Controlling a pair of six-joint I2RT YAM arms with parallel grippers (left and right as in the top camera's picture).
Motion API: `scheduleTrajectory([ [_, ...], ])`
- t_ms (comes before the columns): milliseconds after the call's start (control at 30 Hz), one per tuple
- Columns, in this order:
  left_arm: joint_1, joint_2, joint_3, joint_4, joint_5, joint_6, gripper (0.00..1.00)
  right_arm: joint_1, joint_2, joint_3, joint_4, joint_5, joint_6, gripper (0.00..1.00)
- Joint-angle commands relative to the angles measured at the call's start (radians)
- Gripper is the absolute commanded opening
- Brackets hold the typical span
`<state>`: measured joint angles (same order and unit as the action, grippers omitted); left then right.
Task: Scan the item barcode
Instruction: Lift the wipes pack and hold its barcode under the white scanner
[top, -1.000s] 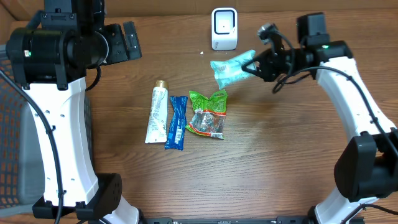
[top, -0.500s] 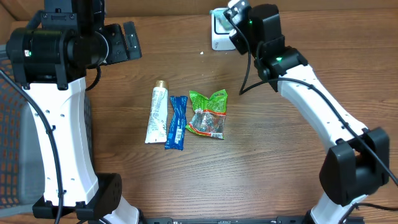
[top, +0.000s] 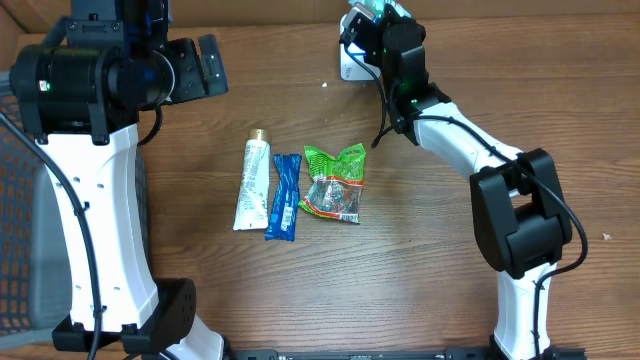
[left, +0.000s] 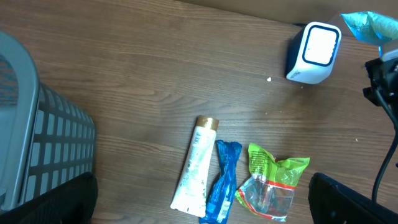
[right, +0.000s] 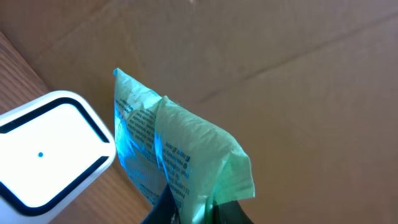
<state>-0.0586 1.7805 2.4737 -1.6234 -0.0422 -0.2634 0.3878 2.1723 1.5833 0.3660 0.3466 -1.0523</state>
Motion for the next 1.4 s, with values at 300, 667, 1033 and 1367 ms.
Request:
scheduleTrajectory([
  [300, -0.001, -0.002, -0.003, 0.004, -0.01, -0.014, 1.0, 0.002, 0.064, 0.024, 0.096, -0.087, -0.322, 0.04],
  [667, -0.001, -0.002, -0.003, 0.003, -0.01, -0.014, 1.0, -0.002, 0.13, 0.024, 0.127, -0.093, -0.448, 0.04],
  [1033, -0.001, -0.002, -0.003, 0.004, -0.01, -0.014, 1.0, -0.003, 0.13, 0.024, 0.211, -0.094, -0.505, 0.04],
  [1367, -0.001, -0.002, -0.003, 0.003, -0.01, -0.014, 1.0, -0.004, 0.13, 0.024, 0.213, -0.084, -0.527, 0.04],
])
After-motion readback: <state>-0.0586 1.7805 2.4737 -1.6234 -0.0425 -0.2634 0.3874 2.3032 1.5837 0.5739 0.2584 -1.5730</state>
